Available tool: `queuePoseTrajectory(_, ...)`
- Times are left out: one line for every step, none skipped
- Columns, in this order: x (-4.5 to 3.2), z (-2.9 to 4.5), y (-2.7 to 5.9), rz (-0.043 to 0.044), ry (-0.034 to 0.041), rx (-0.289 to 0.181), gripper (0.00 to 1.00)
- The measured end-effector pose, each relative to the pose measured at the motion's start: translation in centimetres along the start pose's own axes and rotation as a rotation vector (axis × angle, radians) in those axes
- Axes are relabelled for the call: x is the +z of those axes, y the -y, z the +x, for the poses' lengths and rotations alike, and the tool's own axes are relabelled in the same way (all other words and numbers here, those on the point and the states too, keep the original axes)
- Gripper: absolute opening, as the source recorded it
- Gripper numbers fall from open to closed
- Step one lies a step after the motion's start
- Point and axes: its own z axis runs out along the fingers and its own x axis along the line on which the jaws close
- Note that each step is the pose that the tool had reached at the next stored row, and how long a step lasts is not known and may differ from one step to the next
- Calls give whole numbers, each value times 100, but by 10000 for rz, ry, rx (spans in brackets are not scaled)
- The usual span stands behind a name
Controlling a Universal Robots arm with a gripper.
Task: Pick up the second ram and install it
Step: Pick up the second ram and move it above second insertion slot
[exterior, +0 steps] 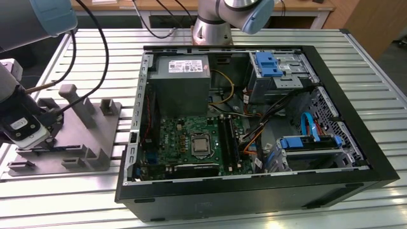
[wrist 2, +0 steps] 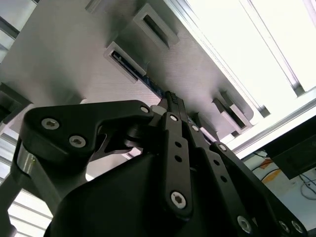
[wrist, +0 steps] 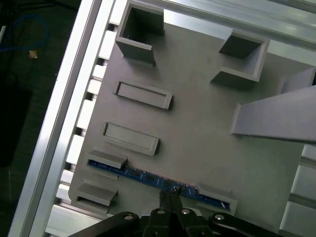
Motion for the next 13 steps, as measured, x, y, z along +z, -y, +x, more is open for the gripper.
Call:
queuePoseTrajectory(0,0,0,2,-3,-67,10)
queuePoseTrajectory(0,0,0,4,-5,-134,10)
queuePoseTrajectory(0,0,0,7,-7,-202,10)
queuePoseTrajectory(0,0,0,9,-9,-270,10)
queuePoseTrajectory(0,0,0,11,-11,-337,10)
queuePoseTrajectory(0,0,0,14,-14,-407,10)
queuePoseTrajectory(0,0,0,16,-16,-474,10)
queuePoseTrajectory(0,0,0,18,-19,-545,10)
queuePoseTrajectory(0,0,0,21,-20,-618,10)
queuePoseTrajectory(0,0,0,23,-22,-691,10)
queuePoseTrajectory(0,0,0,25,-25,-763,10)
queuePoseTrajectory(0,0,0,28,-28,-842,10)
queuePoseTrajectory(0,0,0,30,-30,-914,10)
